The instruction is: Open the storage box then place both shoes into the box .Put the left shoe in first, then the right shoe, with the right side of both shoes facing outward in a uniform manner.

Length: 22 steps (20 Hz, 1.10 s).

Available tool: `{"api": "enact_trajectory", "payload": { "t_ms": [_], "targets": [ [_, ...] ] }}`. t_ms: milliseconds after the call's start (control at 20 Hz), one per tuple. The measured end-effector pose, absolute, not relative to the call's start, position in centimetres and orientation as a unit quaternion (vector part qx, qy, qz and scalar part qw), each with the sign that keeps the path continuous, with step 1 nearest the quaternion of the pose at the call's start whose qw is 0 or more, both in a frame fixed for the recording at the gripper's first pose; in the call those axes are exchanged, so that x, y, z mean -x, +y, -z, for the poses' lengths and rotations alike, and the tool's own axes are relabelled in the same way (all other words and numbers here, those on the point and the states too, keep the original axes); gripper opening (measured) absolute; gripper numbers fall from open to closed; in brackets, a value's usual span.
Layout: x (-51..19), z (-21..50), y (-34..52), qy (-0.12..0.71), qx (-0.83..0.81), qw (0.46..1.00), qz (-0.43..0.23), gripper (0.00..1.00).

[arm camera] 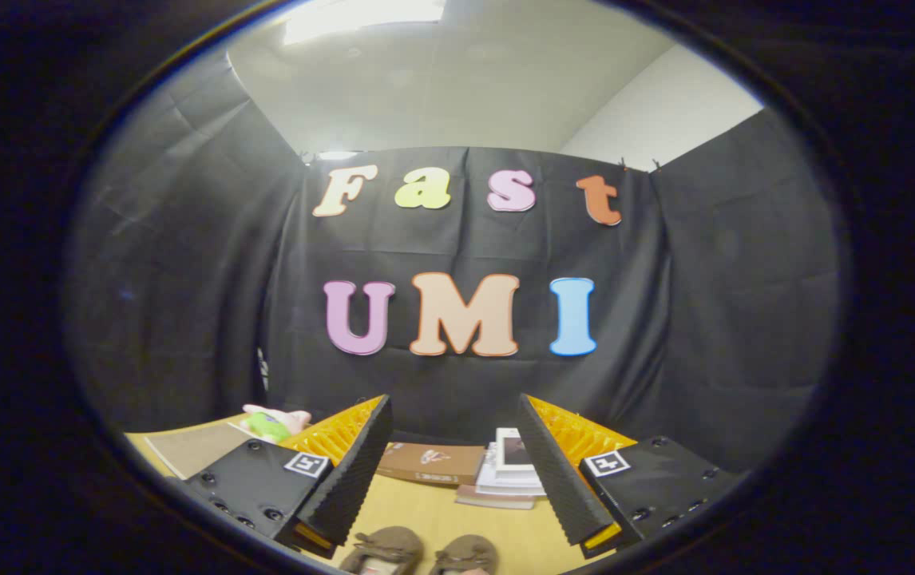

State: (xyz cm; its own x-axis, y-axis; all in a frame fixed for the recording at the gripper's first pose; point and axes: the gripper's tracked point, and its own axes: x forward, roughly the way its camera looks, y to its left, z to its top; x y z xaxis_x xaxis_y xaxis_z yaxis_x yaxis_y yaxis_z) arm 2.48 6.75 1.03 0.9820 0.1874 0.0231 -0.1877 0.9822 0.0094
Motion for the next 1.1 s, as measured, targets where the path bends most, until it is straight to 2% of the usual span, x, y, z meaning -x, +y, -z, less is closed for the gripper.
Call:
{"api": "enact_trajectory", "payload": {
  "t_ms": [100,650,1100],
  "targets": [
    [-2.1,0.2,8.8,0.008,-0.035,0.991,-0.128,1.0],
    [1.6,8.9,17.8,0.135,-0.147,0.96,-0.196,0.97],
    [5.0,16.7,21.9,0.277,-0.368,0.869,-0.18,0.98]
  ]
}}
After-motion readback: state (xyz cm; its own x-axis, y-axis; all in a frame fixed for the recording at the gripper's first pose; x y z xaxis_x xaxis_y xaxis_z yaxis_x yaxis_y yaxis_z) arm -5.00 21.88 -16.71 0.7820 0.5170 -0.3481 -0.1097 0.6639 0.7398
